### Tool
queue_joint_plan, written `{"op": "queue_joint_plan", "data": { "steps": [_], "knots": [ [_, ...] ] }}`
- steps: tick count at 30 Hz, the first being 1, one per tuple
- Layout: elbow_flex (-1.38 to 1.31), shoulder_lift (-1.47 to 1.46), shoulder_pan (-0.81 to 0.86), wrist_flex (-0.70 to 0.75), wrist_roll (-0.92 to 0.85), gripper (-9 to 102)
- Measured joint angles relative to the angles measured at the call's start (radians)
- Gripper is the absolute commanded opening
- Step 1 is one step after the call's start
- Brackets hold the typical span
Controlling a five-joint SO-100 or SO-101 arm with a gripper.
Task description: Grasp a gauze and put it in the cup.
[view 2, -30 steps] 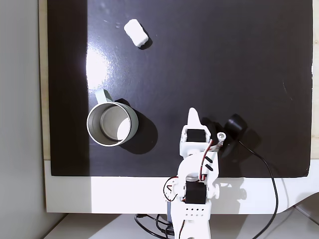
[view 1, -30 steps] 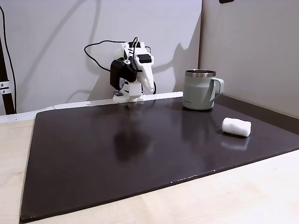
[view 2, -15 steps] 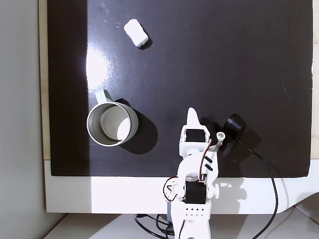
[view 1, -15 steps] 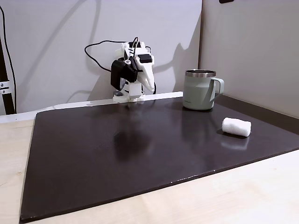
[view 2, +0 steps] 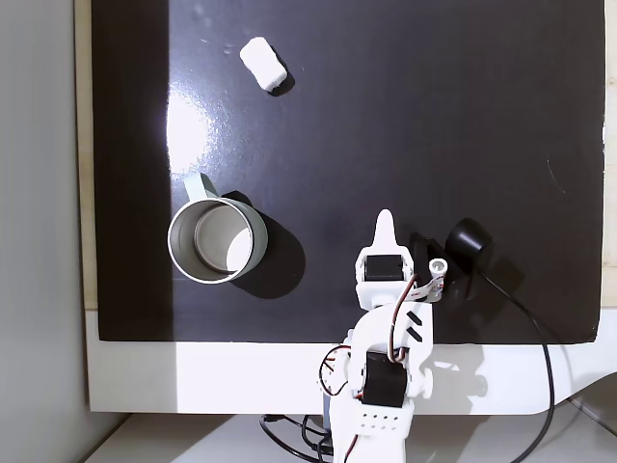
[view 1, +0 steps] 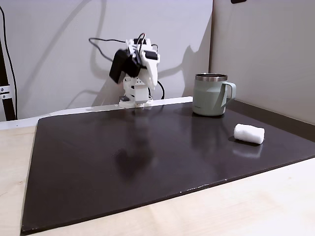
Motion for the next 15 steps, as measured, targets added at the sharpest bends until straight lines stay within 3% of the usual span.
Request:
{"op": "queue_joint_plan", "data": {
  "steps": [7,15],
  "knots": [
    [-0.279,-0.345,0.0,0.0,-0.097,4],
    [-0.755,-0.894,-0.026,0.123,-0.318,18]
  ]
}}
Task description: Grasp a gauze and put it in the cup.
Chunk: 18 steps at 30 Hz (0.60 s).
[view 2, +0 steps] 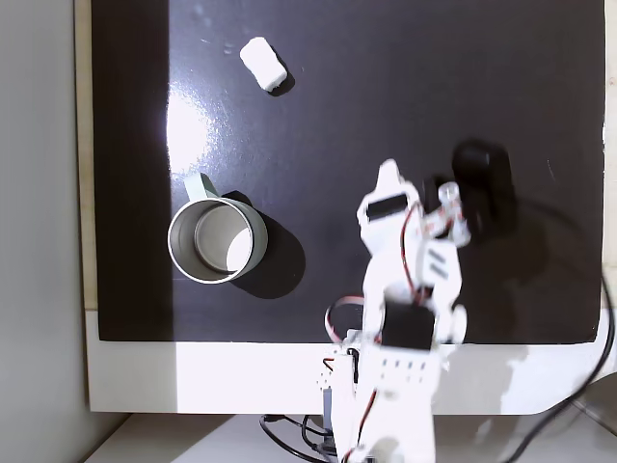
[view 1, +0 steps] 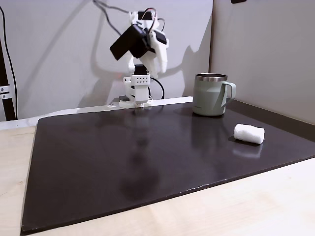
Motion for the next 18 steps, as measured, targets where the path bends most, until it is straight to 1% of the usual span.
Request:
{"op": "queue_joint_plan", "data": {
  "steps": [2,6,10,15,17,18],
  "knots": [
    [-0.121,-0.123,0.002,0.044,-0.08,22],
    [-0.373,-0.35,-0.012,0.163,-0.235,25],
    [-0.707,-0.615,-0.041,0.373,-0.353,28],
    [-1.289,-1.02,-0.075,0.699,-0.489,31],
    [-1.466,-1.121,-0.097,0.742,-0.551,31],
    [-1.509,-1.138,-0.107,0.755,-0.583,32]
  ]
}}
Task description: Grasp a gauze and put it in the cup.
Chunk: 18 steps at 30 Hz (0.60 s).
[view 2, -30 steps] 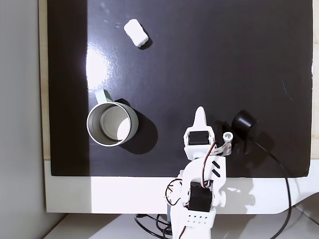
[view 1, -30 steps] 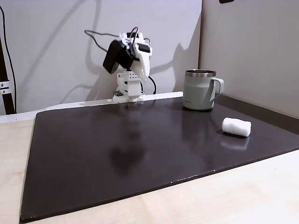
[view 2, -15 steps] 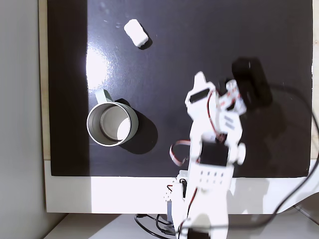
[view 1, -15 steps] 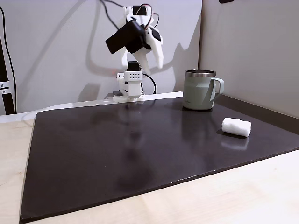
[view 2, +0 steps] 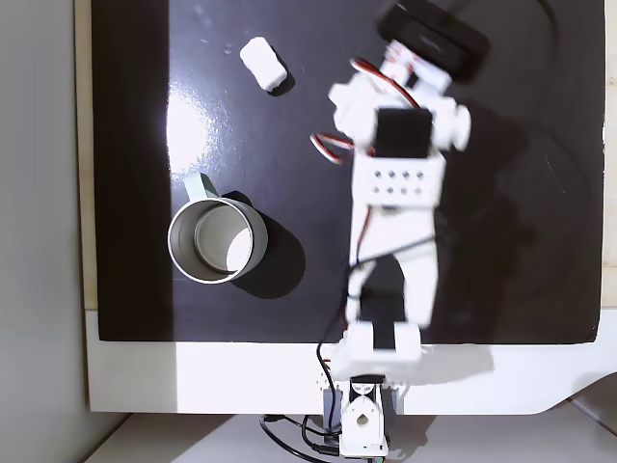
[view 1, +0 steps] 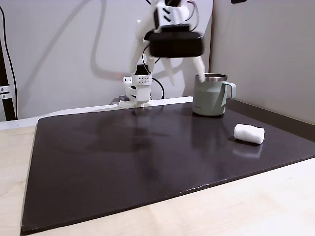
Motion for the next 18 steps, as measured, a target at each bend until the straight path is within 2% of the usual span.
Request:
{"op": "queue_joint_plan", "data": {
  "steps": [8,15,18],
  "knots": [
    [-0.232,-0.147,-0.084,0.018,-0.167,32],
    [-0.543,-0.39,-0.117,0.018,-0.265,30],
    [-0.614,-0.463,-0.138,-0.025,-0.314,30]
  ]
}}
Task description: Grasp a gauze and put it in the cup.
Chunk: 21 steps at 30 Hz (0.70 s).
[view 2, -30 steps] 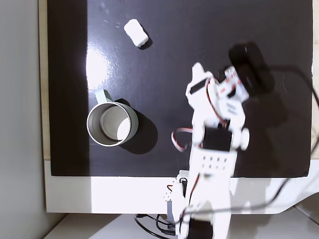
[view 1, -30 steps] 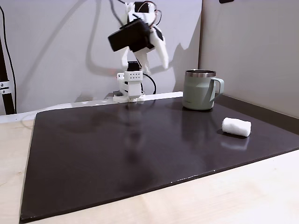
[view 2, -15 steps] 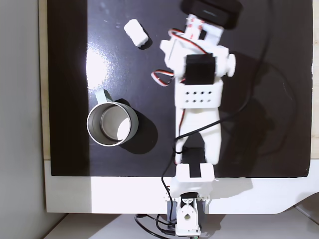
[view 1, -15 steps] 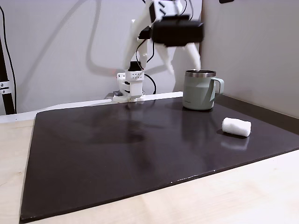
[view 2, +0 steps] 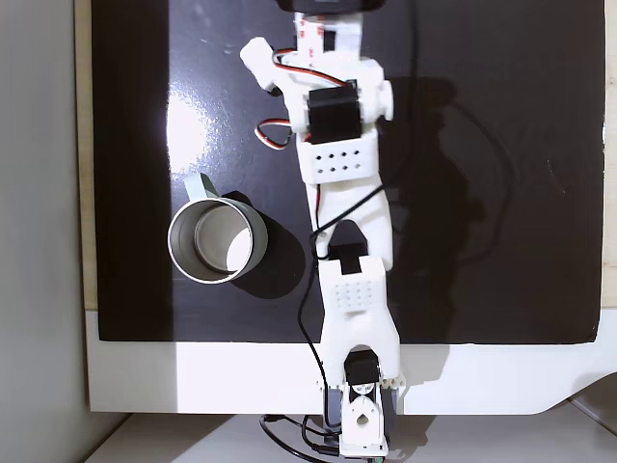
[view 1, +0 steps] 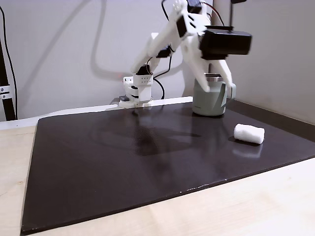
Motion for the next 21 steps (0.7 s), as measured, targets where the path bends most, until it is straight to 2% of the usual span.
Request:
{"op": "queue_joint_plan", "data": {
  "steps": [8,12,21],
  "knots": [
    [-0.014,-0.114,-0.038,-0.259,-0.184,29],
    [-0.014,-0.179,-0.058,-0.379,-0.218,28],
    [-0.115,-0.377,-0.126,-0.419,-0.202,28]
  ]
}}
